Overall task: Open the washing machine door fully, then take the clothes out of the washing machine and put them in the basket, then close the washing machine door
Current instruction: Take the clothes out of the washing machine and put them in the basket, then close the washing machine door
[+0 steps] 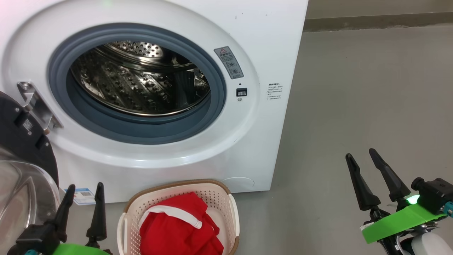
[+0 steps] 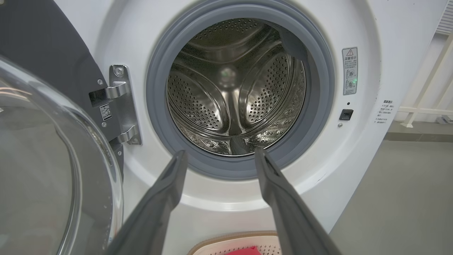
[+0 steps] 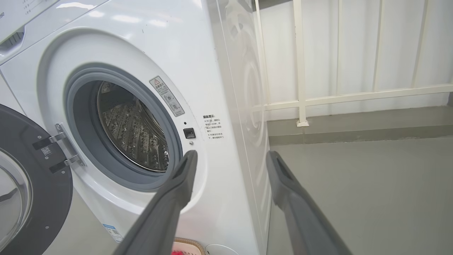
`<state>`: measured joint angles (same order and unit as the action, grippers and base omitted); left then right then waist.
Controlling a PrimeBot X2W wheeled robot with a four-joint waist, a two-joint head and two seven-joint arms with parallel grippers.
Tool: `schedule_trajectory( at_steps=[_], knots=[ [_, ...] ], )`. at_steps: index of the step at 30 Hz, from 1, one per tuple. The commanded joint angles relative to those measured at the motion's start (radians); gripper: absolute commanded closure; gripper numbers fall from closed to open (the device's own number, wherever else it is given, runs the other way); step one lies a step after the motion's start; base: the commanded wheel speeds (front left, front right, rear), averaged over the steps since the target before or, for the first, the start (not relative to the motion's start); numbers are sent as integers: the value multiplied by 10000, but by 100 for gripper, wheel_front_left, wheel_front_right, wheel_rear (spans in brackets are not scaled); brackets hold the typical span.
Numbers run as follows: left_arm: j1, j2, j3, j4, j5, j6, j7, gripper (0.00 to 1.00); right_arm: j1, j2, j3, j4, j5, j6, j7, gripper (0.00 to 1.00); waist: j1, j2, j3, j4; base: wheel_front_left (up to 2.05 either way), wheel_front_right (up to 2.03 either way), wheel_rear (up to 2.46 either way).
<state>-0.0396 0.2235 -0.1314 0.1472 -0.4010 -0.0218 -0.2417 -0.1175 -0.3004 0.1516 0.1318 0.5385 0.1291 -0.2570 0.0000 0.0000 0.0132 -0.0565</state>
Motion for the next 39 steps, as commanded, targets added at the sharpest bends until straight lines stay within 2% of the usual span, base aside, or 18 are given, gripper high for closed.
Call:
schedule_trajectory(
  at_steps=[1, 30, 39],
  knots=[
    [-139, 320, 344, -222, -92, 71, -8, 0, -5, -205, 173, -196, -81, 16, -48, 0, 0, 0, -3, 10, 0, 0, 0],
    [-335, 411, 238, -69, -295, 94, -57, 0, -34, -213, 135, -178, -33, 16, -48, 0, 0, 0, 18, -67, -1, 1, 0],
    [-305, 412, 224, -100, -320, 203, -72, 0, -46, -247, 151, -162, 10, 16, -48, 0, 0, 0, 40, -68, -88, 88, 0]
  ],
)
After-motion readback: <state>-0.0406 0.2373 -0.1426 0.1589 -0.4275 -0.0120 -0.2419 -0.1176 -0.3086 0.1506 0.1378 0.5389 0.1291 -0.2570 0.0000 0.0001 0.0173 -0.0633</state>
